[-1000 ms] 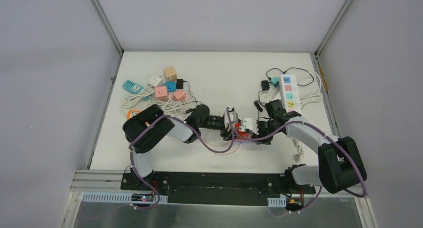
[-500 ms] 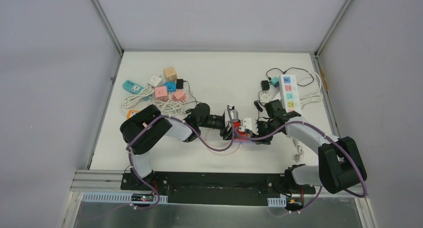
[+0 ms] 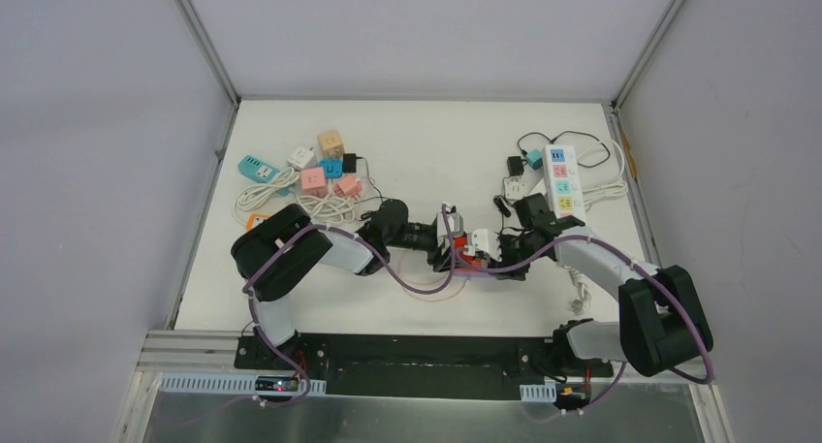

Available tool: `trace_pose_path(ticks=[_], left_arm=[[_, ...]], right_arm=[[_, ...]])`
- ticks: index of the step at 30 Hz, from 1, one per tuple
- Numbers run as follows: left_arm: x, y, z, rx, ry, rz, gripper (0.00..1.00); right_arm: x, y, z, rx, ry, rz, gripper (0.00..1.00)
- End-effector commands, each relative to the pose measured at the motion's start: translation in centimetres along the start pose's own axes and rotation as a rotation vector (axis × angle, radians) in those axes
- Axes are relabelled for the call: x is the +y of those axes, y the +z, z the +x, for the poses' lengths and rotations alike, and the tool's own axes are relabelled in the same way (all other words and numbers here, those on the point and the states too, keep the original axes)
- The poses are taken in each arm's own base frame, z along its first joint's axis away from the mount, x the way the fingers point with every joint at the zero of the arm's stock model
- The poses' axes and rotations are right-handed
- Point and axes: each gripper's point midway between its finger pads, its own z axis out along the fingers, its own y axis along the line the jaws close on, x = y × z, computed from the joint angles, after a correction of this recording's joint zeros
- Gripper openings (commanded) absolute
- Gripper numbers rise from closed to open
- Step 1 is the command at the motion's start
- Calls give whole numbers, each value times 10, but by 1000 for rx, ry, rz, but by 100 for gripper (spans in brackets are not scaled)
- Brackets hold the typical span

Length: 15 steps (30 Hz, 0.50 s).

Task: Pull the plug off the socket
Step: Remove the plug from the socket.

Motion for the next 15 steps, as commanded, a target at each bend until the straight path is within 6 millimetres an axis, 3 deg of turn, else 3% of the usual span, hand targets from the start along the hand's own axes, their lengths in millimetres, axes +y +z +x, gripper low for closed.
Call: trace_pose_path(ticks=[1,9,12,15], left_arm=[[14,-9,-30,-149,-114,12,0],[-15,1,1,36,240,39,0],[-10,2,-4,25,178,16,0],[2,-3,-21,-32,-31,37,0]], right_arm=[[-10,-5,-6,-3,-65,29,0],[-11,-5,-5,1,-62,31,0],[-11,-4,-5,3,-62,30,0],[-11,-4,-5,3,-62,31,0]])
